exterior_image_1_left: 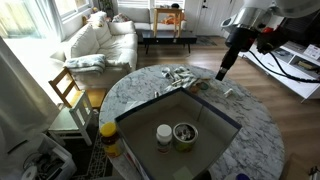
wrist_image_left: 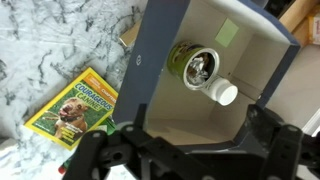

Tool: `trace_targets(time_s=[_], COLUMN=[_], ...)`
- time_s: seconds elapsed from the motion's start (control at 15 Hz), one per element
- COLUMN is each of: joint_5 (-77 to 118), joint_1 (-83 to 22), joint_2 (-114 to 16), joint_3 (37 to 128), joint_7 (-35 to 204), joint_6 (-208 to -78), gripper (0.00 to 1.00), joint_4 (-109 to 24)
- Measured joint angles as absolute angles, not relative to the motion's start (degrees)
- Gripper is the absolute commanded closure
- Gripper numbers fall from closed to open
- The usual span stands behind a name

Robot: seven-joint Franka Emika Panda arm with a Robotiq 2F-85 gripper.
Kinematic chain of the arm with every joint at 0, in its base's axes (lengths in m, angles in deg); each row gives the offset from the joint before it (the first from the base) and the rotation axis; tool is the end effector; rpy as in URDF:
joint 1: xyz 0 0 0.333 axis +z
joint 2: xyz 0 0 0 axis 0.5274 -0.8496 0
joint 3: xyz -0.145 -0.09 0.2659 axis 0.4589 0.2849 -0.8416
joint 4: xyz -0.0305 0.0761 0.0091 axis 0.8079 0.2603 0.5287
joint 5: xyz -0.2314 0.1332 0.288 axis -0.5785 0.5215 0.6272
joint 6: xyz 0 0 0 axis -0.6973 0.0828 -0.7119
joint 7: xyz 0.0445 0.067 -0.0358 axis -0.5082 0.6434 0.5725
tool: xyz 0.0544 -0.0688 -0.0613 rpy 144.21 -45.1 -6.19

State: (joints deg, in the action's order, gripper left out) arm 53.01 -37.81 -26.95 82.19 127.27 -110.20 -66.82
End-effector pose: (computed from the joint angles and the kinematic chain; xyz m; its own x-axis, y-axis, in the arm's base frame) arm 0.5116 -0.0471 0.4864 0.9460 0.2935 0.1378 0.3228 -0.8123 -0.4858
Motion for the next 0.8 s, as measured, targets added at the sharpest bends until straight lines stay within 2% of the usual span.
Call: trace_targets(time_s=[0.8], joint_5=[52.93], joint_1=[-36.74], joint_2=[-20.63], joint_3=[83.90], joint_7=[154.78], joint_6=[-108.70], gripper=[0.00], joint_4=[-69.13])
